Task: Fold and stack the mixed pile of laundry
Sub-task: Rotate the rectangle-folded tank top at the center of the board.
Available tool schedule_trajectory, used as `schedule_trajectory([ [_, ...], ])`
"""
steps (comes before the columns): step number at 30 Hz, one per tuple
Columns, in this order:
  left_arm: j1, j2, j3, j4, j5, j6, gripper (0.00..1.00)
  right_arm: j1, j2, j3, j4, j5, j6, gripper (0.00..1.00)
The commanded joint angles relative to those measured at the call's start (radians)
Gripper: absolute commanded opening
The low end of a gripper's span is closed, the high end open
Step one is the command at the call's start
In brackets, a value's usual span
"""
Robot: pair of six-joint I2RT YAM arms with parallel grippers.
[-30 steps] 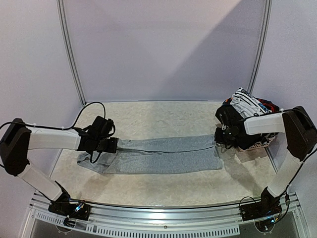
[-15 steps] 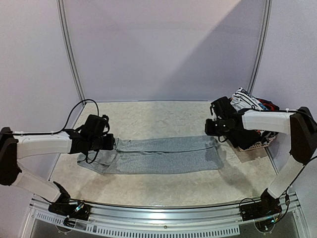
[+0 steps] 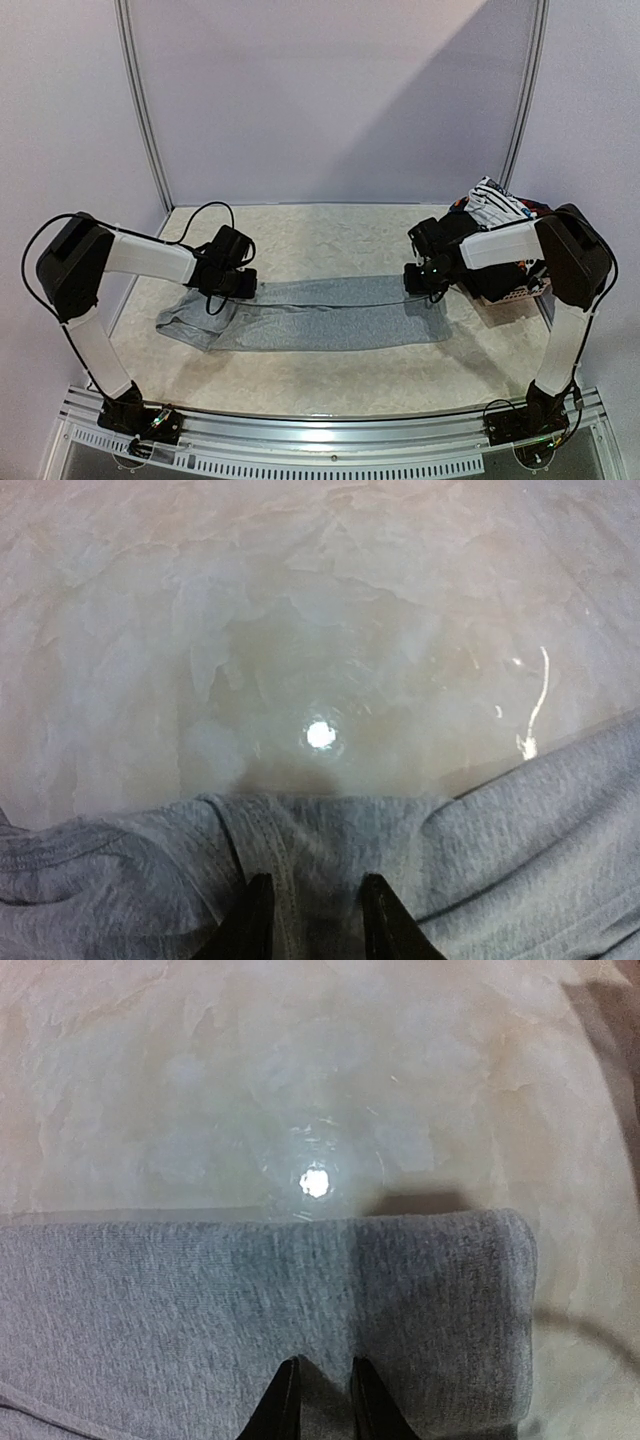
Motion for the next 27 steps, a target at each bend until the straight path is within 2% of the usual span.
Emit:
schedule_trajectory([
  [1, 0.06, 0.08, 0.051, 0.01, 0.046, 0.032, 0.31, 0.002, -0.001, -0.084, -0.015, 0.016, 0.037, 0.19],
  [8, 0.13, 0.196, 0.187, -0.058, 0.096, 0.083, 0.29, 0.059, -0.056, -0.224, 0.037, -0.012, 0.125, 0.19],
  [14, 0.185, 0.327, 0.416, -0.203, 0.152, 0.123, 0.29, 0.201, -0.075, -0.27, 0.067, -0.014, 0.239, 0.19],
  [22, 0.267, 0.553, 0.814, -0.441, 0.189, 0.186, 0.29, 0.452, -0.036, -0.194, 0.045, -0.012, 0.359, 0.19],
  [24, 0.286, 0.583, 0.873, -0.467, 0.224, 0.184, 0.28, 0.51, -0.023, -0.153, 0.022, -0.032, 0.358, 0.2],
  [27, 0.288, 0.541, 0.865, -0.453, 0.239, 0.185, 0.3, 0.547, -0.042, -0.102, -0.044, -0.044, 0.32, 0.2],
])
